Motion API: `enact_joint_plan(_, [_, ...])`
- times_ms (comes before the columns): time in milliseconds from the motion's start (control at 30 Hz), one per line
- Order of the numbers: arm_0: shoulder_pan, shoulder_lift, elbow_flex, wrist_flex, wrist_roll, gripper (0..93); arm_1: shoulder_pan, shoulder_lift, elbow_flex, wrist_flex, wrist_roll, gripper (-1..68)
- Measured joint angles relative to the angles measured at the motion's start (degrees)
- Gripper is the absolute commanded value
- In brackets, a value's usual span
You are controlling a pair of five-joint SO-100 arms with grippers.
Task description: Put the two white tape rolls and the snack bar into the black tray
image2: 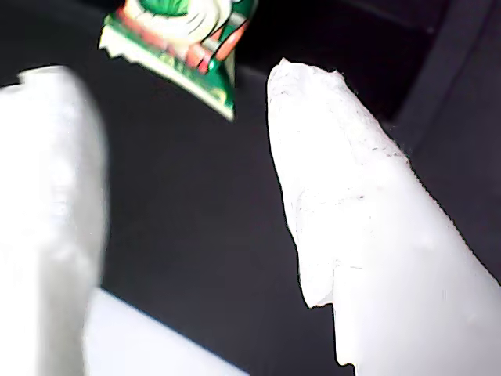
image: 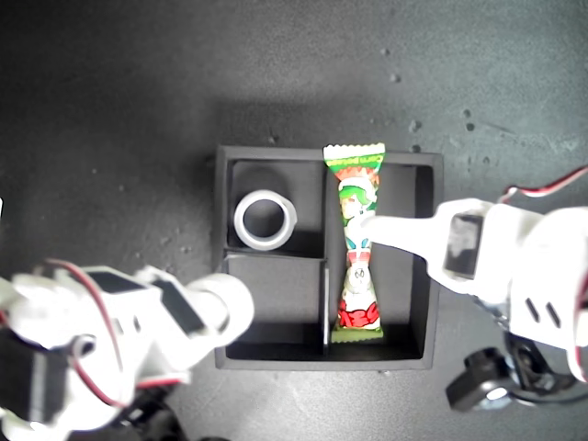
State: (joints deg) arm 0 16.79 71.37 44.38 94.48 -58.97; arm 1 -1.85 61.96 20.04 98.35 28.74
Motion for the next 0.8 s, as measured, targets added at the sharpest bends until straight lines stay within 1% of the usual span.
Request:
enact_joint_plan(67, [0.09,-12.66,-15.38,6.33,0.53,0.1,1.85,2.72,-5.89,2.9,7.65,-0.5])
enact_joint_plan(100, [0.09,-18.63,-22.24,7.73,0.35,0.1,2.64,4.39,-8.44,3.6,11.16,-0.5])
enact_joint_plan(167, [-0.18,-27.33,-31.03,8.79,0.18,0.1,4.04,6.86,-11.78,4.31,16.96,-0.6])
enact_joint_plan(267, [-0.53,-33.22,-34.8,9.49,0.18,0.3,5.8,10.63,-13.1,4.66,25.4,-0.7])
enact_joint_plan(300, [-0.53,-33.93,-35.07,9.49,-0.18,0.9,6.68,11.69,-13.1,4.66,28.04,-0.7])
enact_joint_plan(333, [-0.53,-34.28,-35.16,9.49,-0.62,3.8,7.47,12.3,-13.1,4.66,30.5,-0.7])
enact_joint_plan(400, [-0.35,-34.72,-35.16,9.49,-1.49,12.6,9.32,13.1,-14.5,4.66,34.54,-0.7])
enact_joint_plan(500, [0.09,-34.72,-35.16,9.49,-2.9,19.2,11.87,13.8,-16.17,4.66,40.17,-0.8])
enact_joint_plan(700, [1.23,-31.46,-31.38,9.49,-3.6,21.1,14.06,14.33,-16.35,4.66,47.99,-0.8])
enact_joint_plan(800, [-0.09,-24.26,-28.04,9.49,-3.16,19.5,14.59,14.33,-16.79,4.66,51.86,-0.8])
